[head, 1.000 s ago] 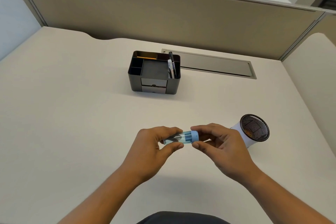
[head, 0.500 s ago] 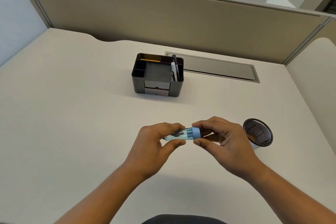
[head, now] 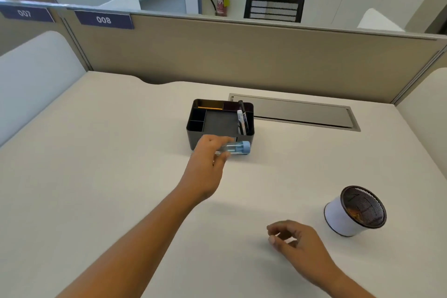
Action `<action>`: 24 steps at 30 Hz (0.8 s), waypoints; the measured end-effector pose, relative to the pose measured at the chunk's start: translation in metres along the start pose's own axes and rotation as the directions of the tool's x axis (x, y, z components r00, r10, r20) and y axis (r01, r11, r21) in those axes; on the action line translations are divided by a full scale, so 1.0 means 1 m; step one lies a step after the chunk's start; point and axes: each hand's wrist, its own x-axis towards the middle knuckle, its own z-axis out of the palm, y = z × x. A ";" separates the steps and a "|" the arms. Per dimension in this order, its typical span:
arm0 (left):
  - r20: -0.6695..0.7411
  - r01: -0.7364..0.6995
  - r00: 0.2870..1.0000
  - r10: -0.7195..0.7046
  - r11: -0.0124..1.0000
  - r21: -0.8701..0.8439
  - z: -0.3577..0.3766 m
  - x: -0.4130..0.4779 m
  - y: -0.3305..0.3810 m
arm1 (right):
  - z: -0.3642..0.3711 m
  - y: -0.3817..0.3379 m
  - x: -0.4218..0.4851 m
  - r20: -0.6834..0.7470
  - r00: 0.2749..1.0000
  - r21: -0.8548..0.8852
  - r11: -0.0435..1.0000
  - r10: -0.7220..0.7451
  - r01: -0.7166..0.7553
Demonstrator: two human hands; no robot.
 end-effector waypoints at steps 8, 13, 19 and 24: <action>-0.004 0.026 1.000 -0.025 0.989 0.144 -0.010 0.080 -0.039 | 0.004 0.031 0.008 0.067 0.975 0.144 0.965 0.210 -0.218; 0.000 0.081 0.996 -0.084 0.968 0.236 0.005 0.110 -0.061 | 0.002 0.033 0.012 0.089 0.964 0.179 0.948 0.252 -0.264; 0.013 0.098 0.994 -0.106 0.951 0.293 0.022 0.127 -0.073 | 0.002 0.037 0.014 0.075 0.966 0.174 0.951 0.245 -0.255; 0.048 0.098 0.992 -0.117 0.953 0.288 0.023 0.129 -0.080 | 0.002 0.035 0.013 0.060 0.968 0.137 0.958 0.245 -0.251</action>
